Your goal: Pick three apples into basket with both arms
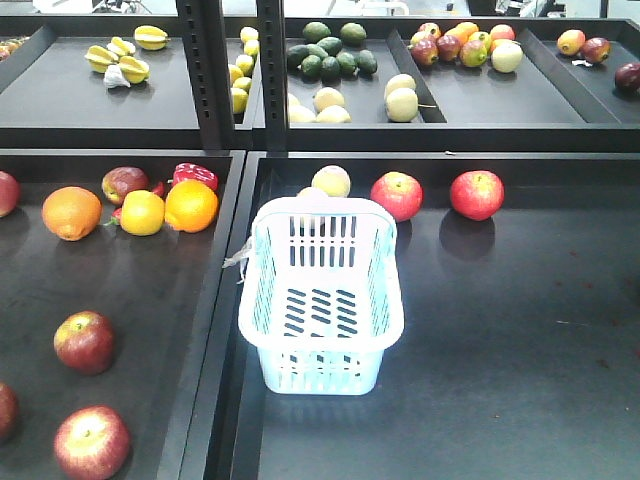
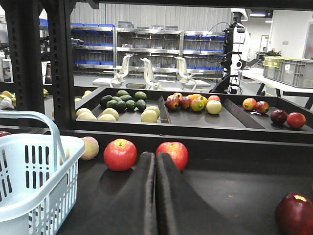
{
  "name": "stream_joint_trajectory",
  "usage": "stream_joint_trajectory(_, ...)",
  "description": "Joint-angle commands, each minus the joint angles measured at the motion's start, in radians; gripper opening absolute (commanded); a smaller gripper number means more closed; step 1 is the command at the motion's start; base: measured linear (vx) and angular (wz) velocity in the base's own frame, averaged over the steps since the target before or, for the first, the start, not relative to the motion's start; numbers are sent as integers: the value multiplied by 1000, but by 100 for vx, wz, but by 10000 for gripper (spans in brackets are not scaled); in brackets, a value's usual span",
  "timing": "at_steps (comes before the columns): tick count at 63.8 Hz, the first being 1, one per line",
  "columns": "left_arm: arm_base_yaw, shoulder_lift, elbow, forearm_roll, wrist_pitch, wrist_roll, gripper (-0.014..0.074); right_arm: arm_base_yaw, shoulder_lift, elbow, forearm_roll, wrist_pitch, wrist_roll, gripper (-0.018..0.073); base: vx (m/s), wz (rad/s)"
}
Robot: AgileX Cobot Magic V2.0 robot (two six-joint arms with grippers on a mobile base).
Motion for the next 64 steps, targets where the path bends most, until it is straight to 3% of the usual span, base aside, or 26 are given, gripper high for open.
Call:
stream_joint_trajectory(1,-1,-14,24,-7,-77,-1,-6,-4,-10,14,-6,-77,-4,-4,0,0)
stream_joint_trajectory(33,-1,-14,24,-8,-78,-19,-6,-4,-10,14,-6,-77,-4,-4,0,0)
stream_joint_trajectory(40,-1,-14,24,-15,-78,-140,-6,-4,-10,14,-6,-77,-4,-4,0,0)
stream_joint_trajectory(52,-1,-14,24,-167,-79,-514,-6,-4,-10,14,-6,-77,-4,-4,0,0)
stream_joint_trajectory(64,-1,-14,13,-250,-97,-627,-6,-4,-10,14,-6,-77,-4,-4,0,0)
